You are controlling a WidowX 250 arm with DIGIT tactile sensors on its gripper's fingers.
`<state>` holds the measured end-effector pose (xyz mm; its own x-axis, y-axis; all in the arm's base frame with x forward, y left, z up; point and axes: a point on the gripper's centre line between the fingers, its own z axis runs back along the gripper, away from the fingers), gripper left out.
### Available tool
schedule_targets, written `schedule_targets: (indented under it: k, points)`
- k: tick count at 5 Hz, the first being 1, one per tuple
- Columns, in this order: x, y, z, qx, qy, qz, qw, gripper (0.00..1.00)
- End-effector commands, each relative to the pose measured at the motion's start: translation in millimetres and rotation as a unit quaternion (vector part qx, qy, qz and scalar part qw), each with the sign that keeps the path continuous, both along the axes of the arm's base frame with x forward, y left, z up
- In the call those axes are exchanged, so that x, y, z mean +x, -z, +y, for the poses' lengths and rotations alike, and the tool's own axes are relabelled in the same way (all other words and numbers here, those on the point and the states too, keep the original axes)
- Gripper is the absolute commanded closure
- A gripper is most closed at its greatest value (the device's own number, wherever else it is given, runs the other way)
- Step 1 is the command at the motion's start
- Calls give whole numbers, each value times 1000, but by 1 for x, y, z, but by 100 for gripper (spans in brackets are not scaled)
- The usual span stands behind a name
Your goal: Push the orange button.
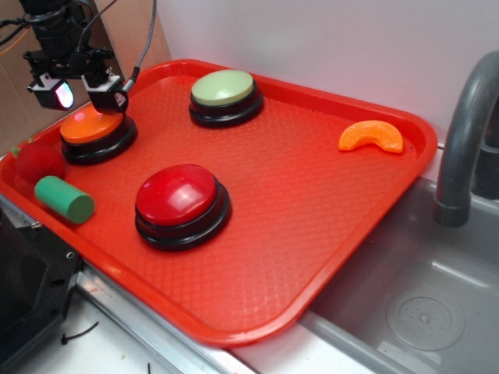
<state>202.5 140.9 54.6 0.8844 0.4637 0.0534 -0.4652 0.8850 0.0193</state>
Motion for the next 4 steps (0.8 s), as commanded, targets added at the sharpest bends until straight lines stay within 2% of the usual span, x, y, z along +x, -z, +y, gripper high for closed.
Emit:
schedule_targets:
  k: [1,2,4]
  points:
    - [-3,1,2,-6,4,3,1000,0]
    - [-2,-14,0,2,7,0,1000,0]
    - [-3,-55,-1,16,10,-29,999,0]
